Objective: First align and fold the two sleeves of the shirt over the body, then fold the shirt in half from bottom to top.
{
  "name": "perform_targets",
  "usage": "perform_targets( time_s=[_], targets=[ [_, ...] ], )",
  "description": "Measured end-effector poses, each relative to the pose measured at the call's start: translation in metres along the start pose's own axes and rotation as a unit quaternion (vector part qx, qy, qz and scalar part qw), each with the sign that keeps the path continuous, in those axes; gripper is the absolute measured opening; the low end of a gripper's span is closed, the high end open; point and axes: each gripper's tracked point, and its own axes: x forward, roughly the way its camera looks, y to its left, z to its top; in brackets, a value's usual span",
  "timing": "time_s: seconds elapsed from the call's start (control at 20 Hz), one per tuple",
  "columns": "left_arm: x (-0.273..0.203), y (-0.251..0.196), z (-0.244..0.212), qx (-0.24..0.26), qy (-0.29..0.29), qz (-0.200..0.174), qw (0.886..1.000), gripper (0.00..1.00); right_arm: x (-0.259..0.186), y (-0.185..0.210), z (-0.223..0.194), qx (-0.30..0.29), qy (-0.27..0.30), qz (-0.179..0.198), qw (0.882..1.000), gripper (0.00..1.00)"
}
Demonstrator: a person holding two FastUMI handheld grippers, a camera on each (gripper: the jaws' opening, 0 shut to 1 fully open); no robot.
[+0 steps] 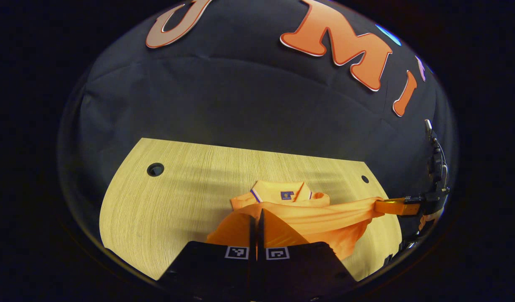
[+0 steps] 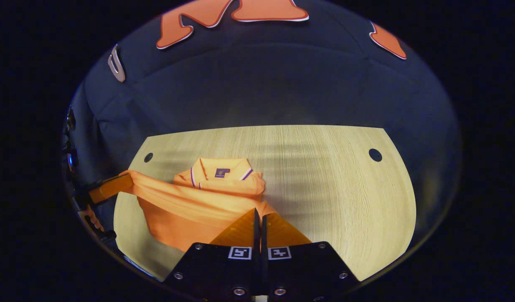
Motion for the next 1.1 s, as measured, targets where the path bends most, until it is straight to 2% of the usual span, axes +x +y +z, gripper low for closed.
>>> perform_targets(
  time_s=[0.25, 0.5, 0.6, 0.65, 0.7, 0.75, 0.9, 0.95, 1.0, 1.1],
  targets=[
    [0.044, 0.016, -0.006, 0.014, 0.02, 0.024, 0.999, 0.0, 0.046, 0.001, 0.006, -0.011, 0.006, -0.001, 1.0, 0.0],
    [0.081, 0.03, -0.033, 0.008, 0.068, 0.041, 0.997, 0.01, 0.077, -0.005, 0.004, -0.026, 0.004, -0.018, 0.999, 0.01],
    [0.088, 0.037, -0.035, 0.018, 0.065, 0.046, 0.997, 0.04, 0.086, -0.013, 0.007, -0.031, -0.005, -0.038, 0.999, 0.04],
    [0.091, 0.042, -0.029, 0.026, 0.057, 0.055, 0.997, 0.13, 0.085, -0.012, 0.007, -0.027, -0.004, -0.039, 0.999, 0.05],
    [0.094, 0.044, -0.027, 0.029, 0.051, 0.057, 0.997, 0.15, 0.084, -0.016, 0.009, -0.023, -0.004, -0.05, 0.998, 0.08],
    [0.091, 0.044, -0.022, 0.03, 0.045, 0.059, 0.997, 0.22, 0.088, -0.019, 0.009, -0.023, -0.009, -0.058, 0.998, 0.21],
    [0.089, 0.052, -0.014, 0.033, 0.025, 0.081, 0.996, 0.78, 0.084, -0.021, 0.016, -0.012, -0.033, -0.071, 0.997, 0.86],
    [0.086, 0.049, -0.005, 0.034, 0.011, 0.081, 0.996, 0.96, 0.082, -0.022, 0.021, -0.006, -0.04, -0.069, 0.997, 0.87],
    [0.083, 0.046, 0.003, 0.036, -0.005, 0.079, 0.996, 0.99, 0.079, -0.021, 0.023, 0.001, -0.044, -0.064, 0.997, 0.98],
    [0.072, 0.041, 0.02, 0.051, -0.032, 0.082, 0.995, 0.98, 0.07, -0.021, 0.031, 0.017, -0.054, -0.056, 0.997, 0.98]
  ],
)
